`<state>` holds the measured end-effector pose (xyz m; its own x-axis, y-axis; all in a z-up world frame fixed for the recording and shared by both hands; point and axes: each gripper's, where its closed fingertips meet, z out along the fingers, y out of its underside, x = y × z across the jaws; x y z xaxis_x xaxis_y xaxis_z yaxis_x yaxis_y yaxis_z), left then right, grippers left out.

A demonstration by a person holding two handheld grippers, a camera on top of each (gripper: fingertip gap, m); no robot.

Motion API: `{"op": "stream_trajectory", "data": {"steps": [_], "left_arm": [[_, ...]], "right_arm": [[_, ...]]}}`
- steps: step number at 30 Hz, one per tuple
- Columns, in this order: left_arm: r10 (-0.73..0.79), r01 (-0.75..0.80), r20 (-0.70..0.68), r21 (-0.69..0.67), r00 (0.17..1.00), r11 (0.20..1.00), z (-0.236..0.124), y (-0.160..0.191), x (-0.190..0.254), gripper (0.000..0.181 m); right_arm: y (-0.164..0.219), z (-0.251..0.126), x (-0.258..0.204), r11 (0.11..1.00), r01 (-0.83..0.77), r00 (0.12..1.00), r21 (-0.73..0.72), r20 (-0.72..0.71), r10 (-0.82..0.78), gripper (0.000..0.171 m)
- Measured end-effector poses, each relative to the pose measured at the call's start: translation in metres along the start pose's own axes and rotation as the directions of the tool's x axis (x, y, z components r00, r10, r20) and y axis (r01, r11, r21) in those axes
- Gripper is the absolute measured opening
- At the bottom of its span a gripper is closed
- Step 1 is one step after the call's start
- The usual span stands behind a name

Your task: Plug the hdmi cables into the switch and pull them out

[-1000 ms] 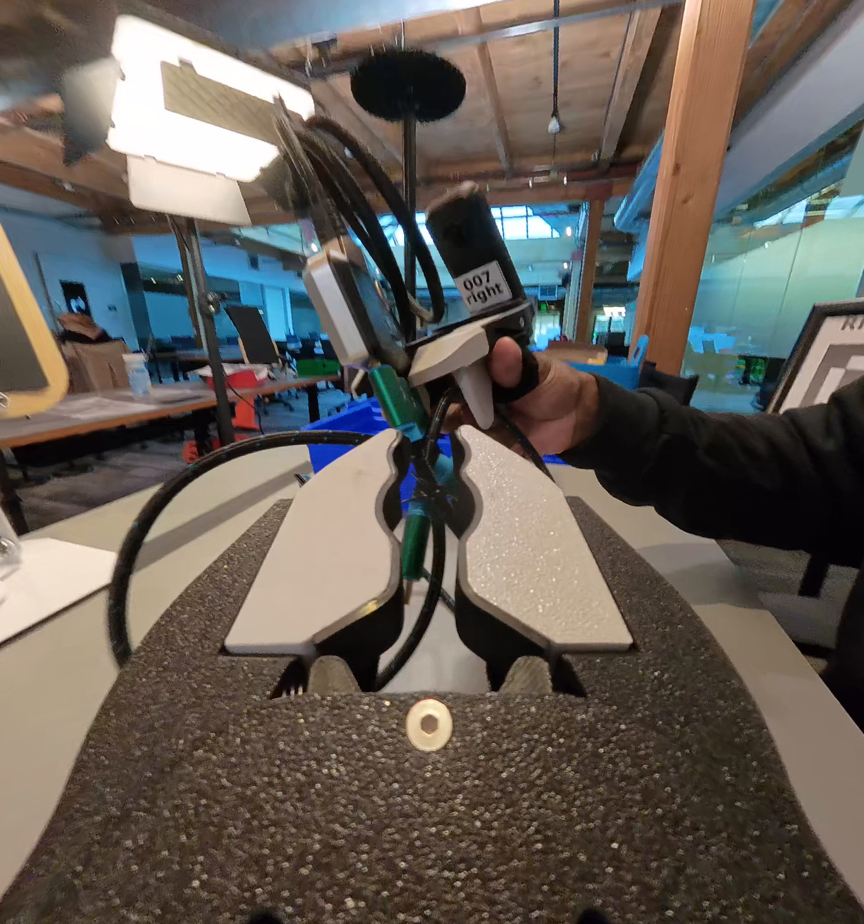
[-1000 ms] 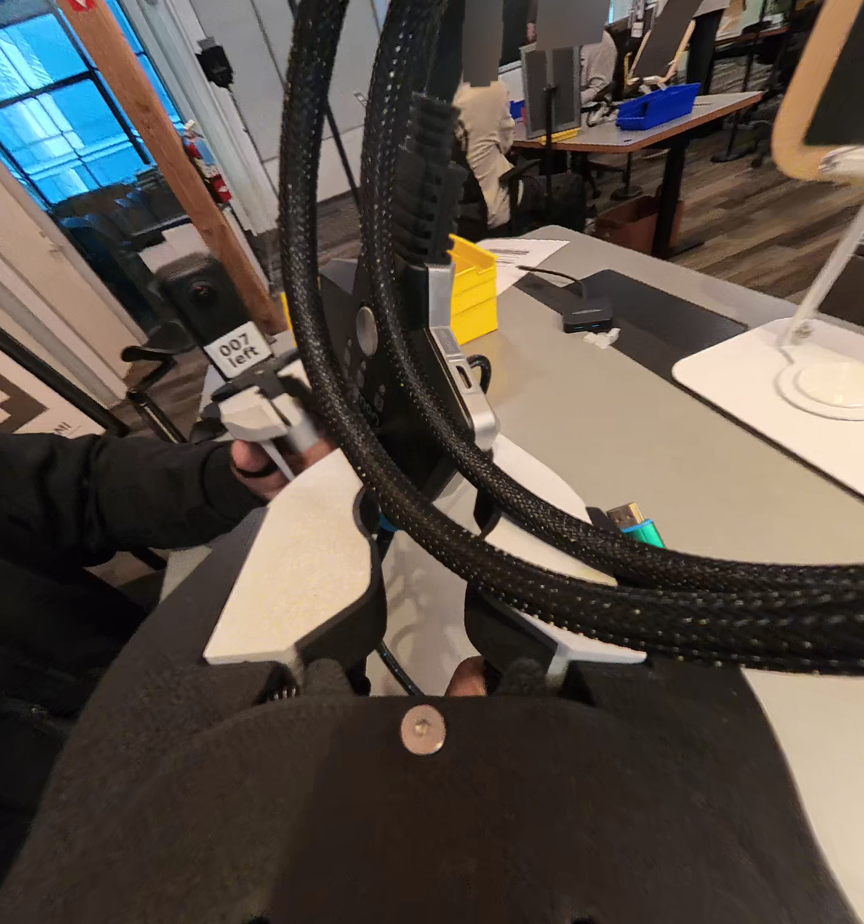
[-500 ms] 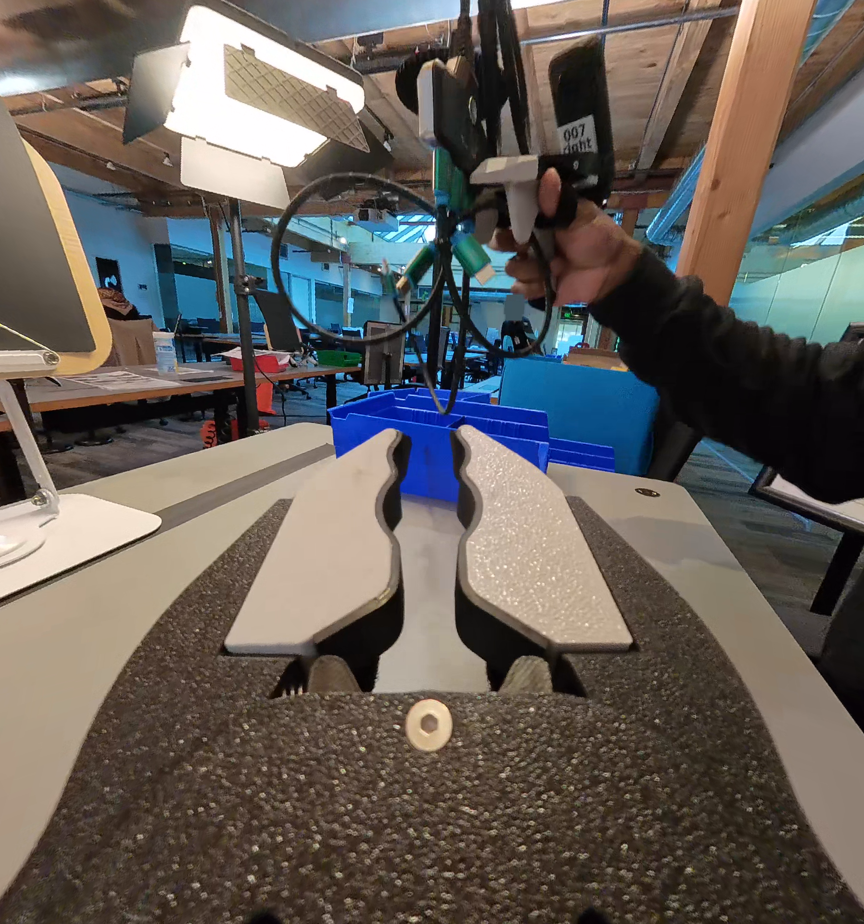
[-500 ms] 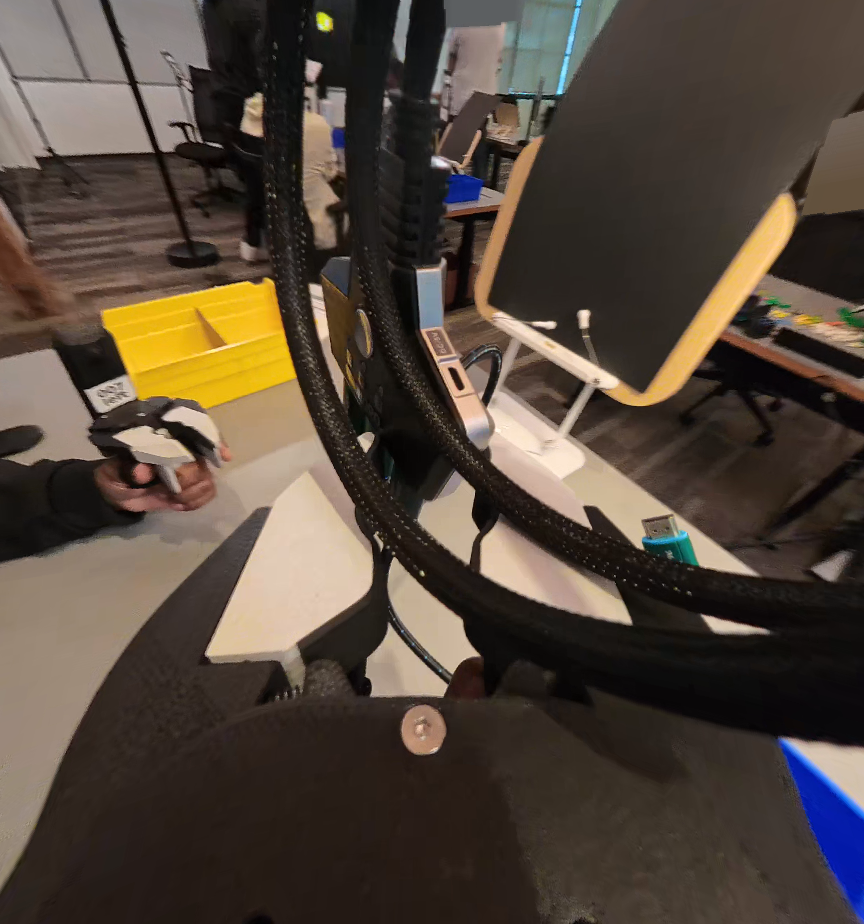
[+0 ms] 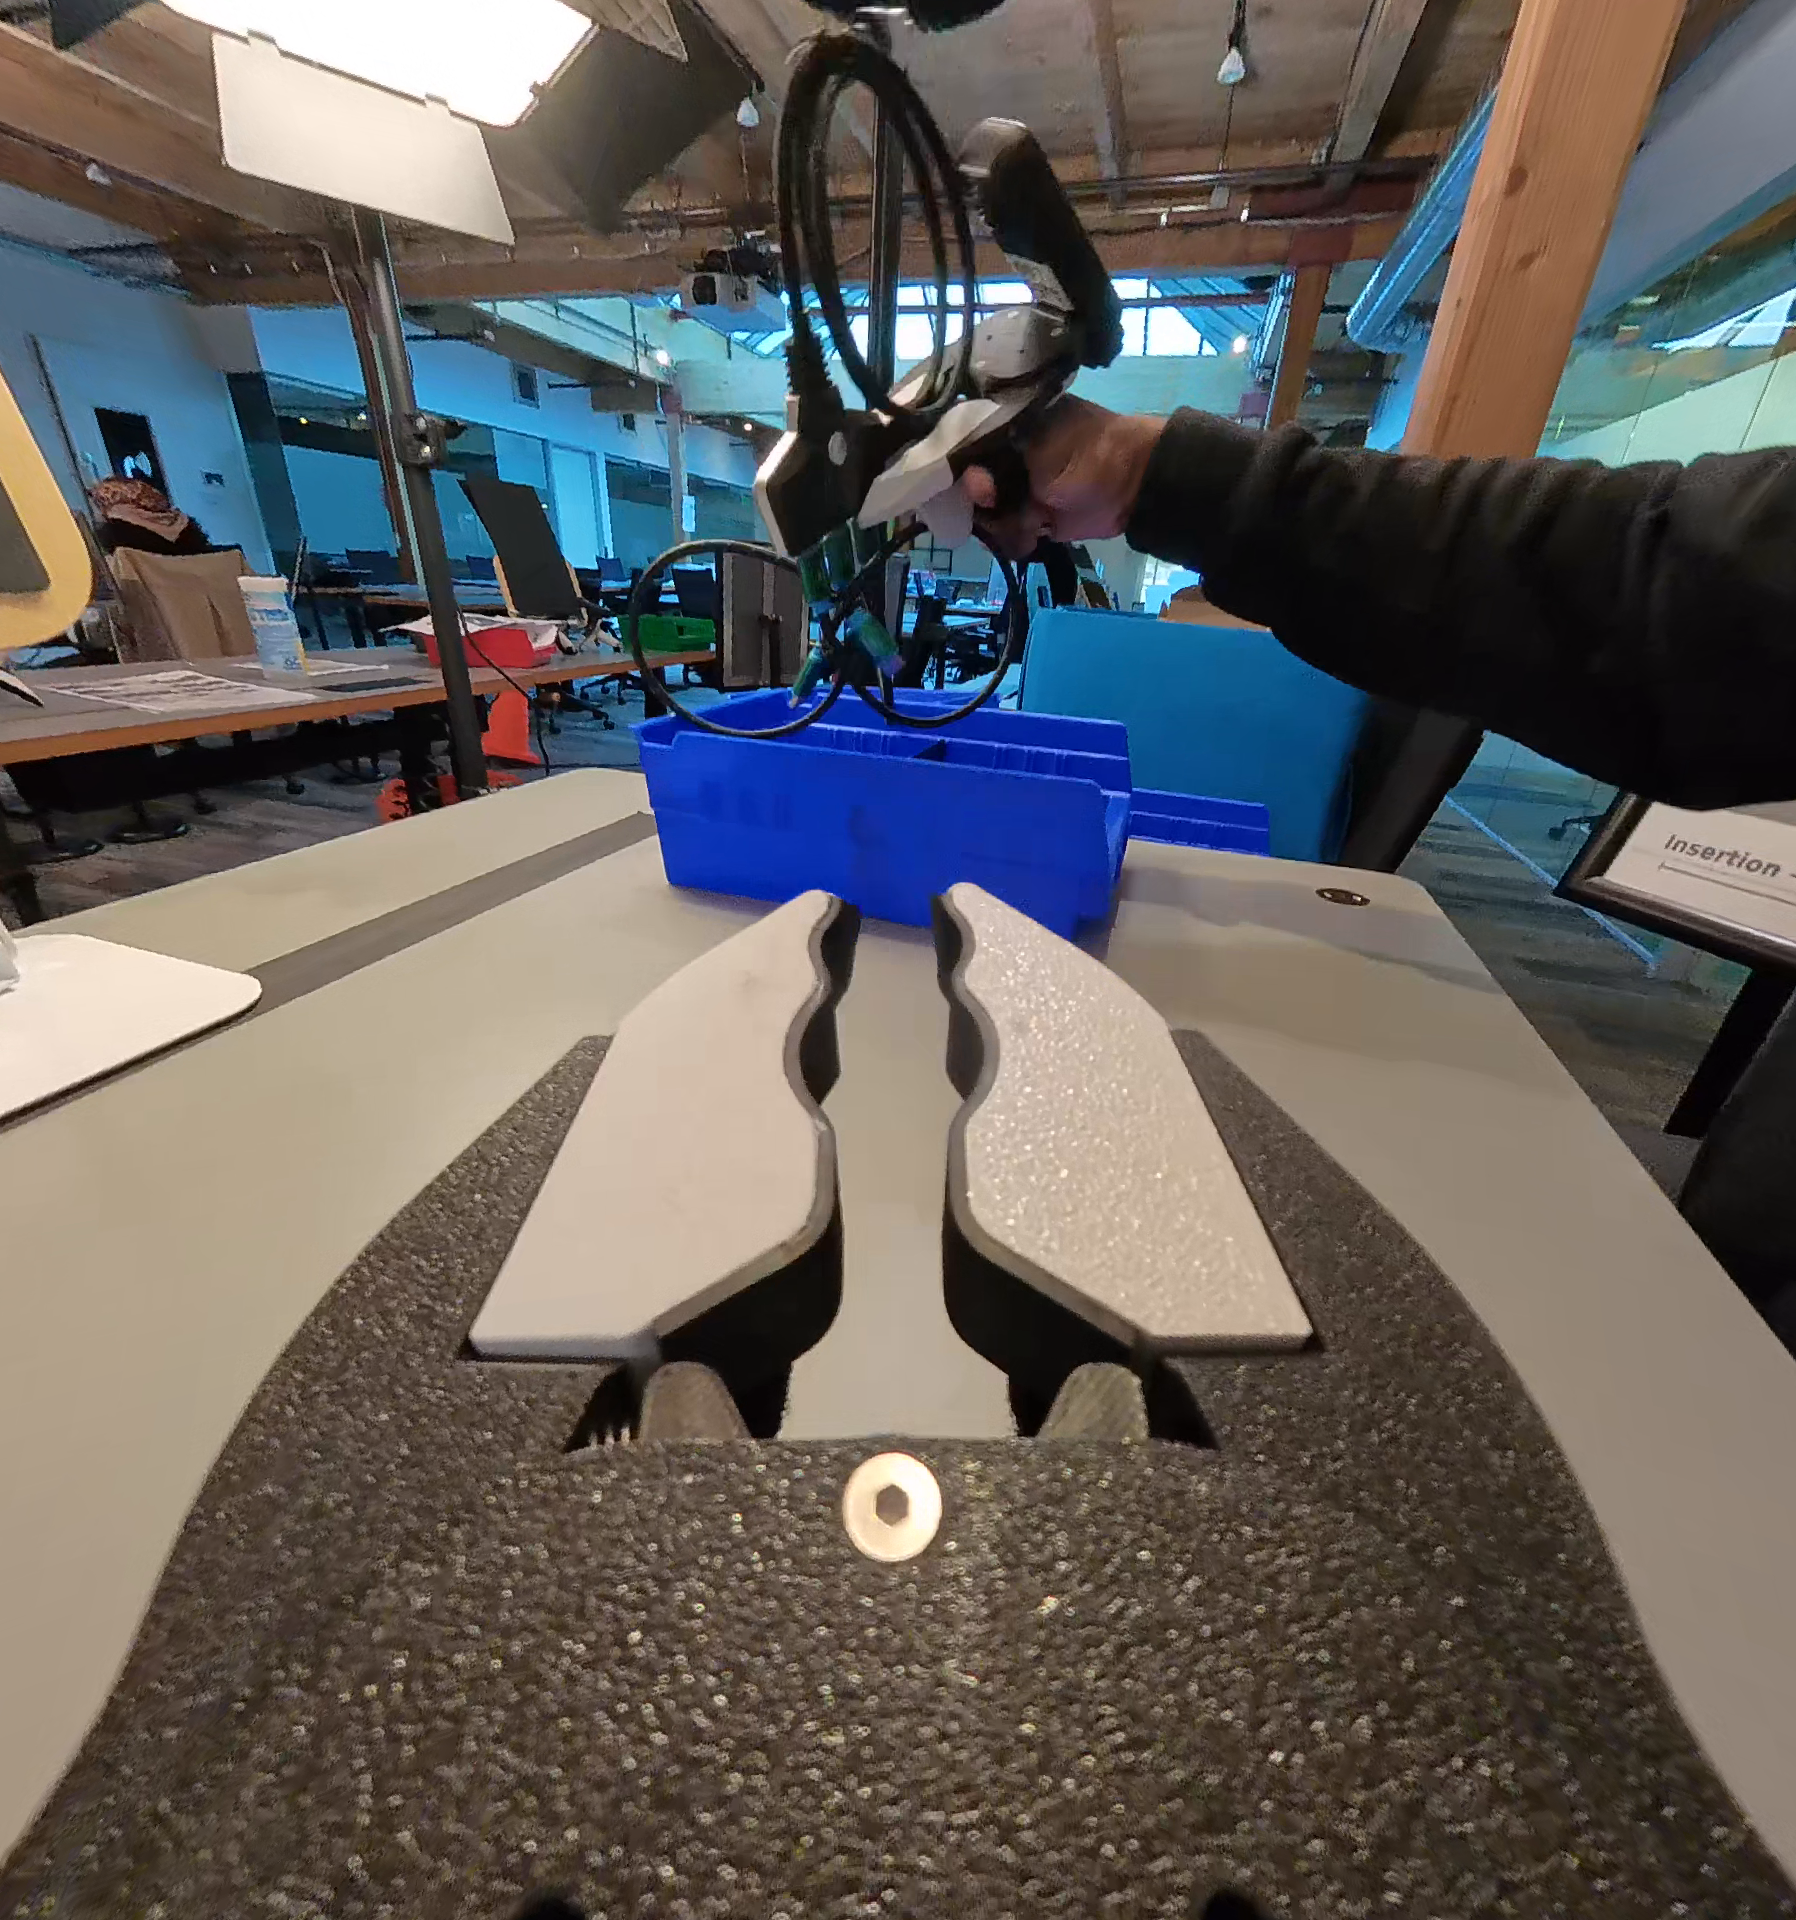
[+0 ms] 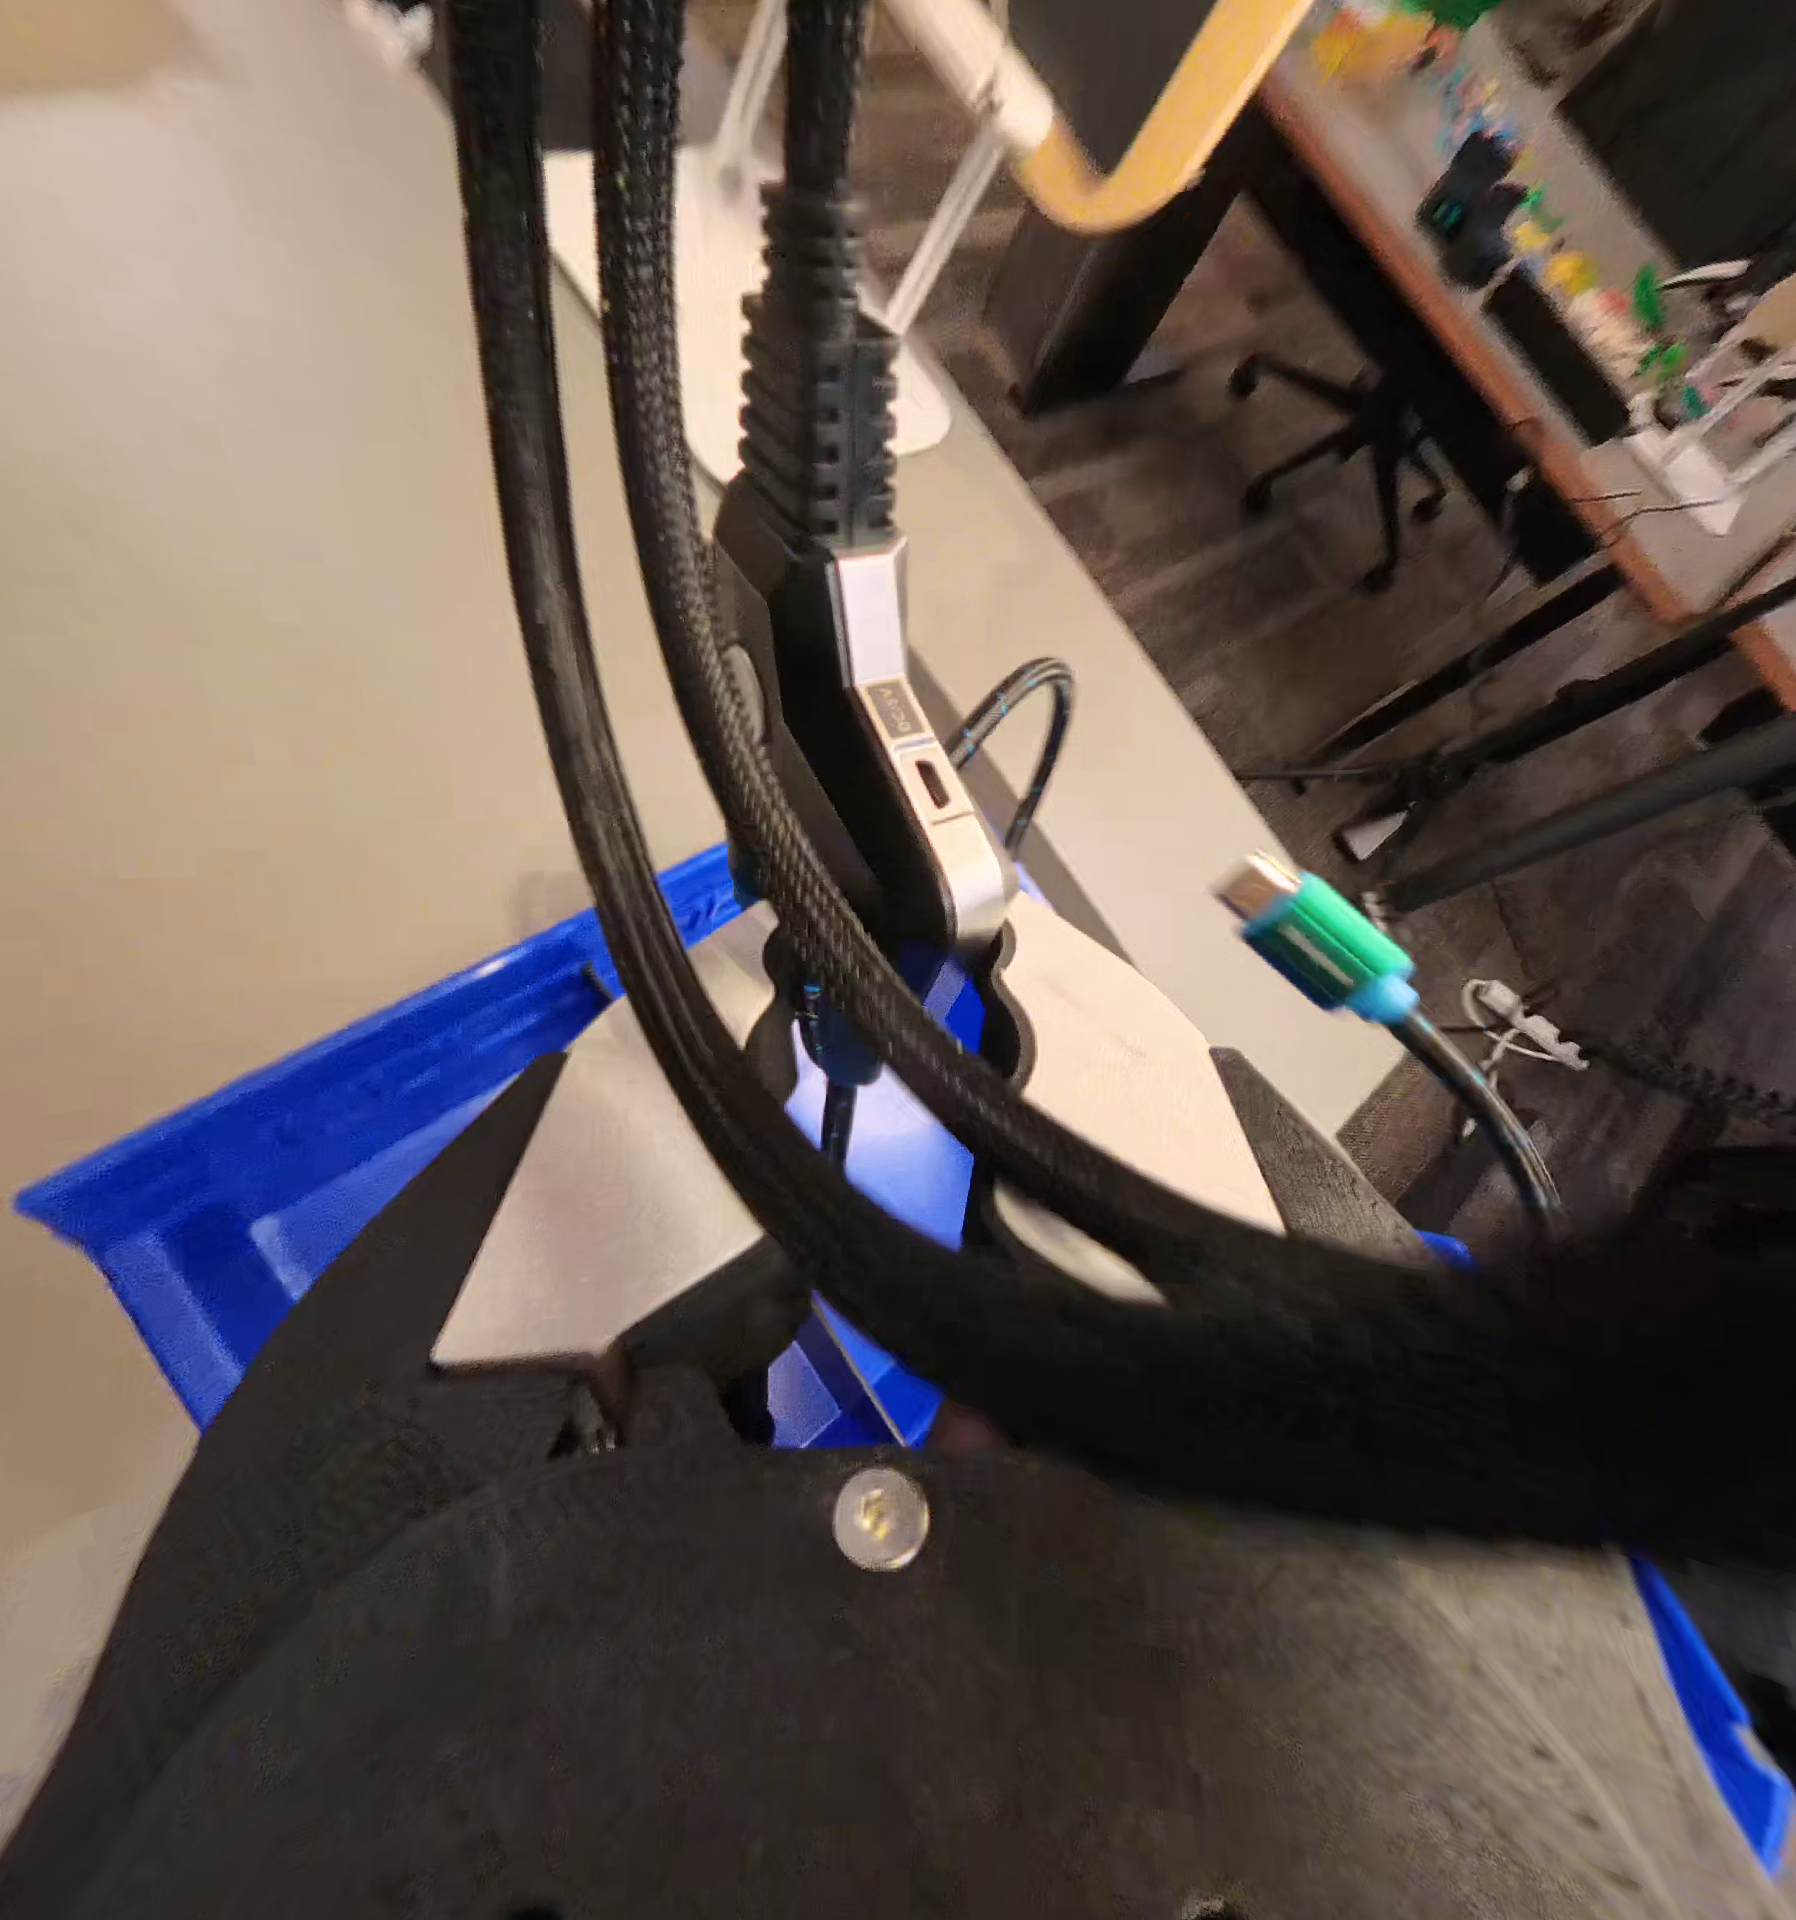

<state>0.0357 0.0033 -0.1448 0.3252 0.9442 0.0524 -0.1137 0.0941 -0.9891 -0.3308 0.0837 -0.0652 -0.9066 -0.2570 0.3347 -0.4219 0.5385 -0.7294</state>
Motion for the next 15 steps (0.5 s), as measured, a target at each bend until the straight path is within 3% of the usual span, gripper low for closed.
{"op": "stream_trajectory", "data": {"steps": [7, 15], "left_arm": [[-0.031, 0.031, -0.008, -0.02, 0.999, 0.999, 0.001, 0.013, -0.002, 0.015], [-0.099, 0.098, 0.016, 0.06, 0.995, 0.993, -0.01, 0.004, -0.011, 0.012]], "right_arm": [[0.051, 0.043, -0.014, 0.976, 0.059, 0.981, -0.21, 0.194, -0.017, 0.032], [0.05, 0.046, -0.007, 0.955, 0.108, 0.966, -0.276, 0.254, -0.036, 0.031]]}}
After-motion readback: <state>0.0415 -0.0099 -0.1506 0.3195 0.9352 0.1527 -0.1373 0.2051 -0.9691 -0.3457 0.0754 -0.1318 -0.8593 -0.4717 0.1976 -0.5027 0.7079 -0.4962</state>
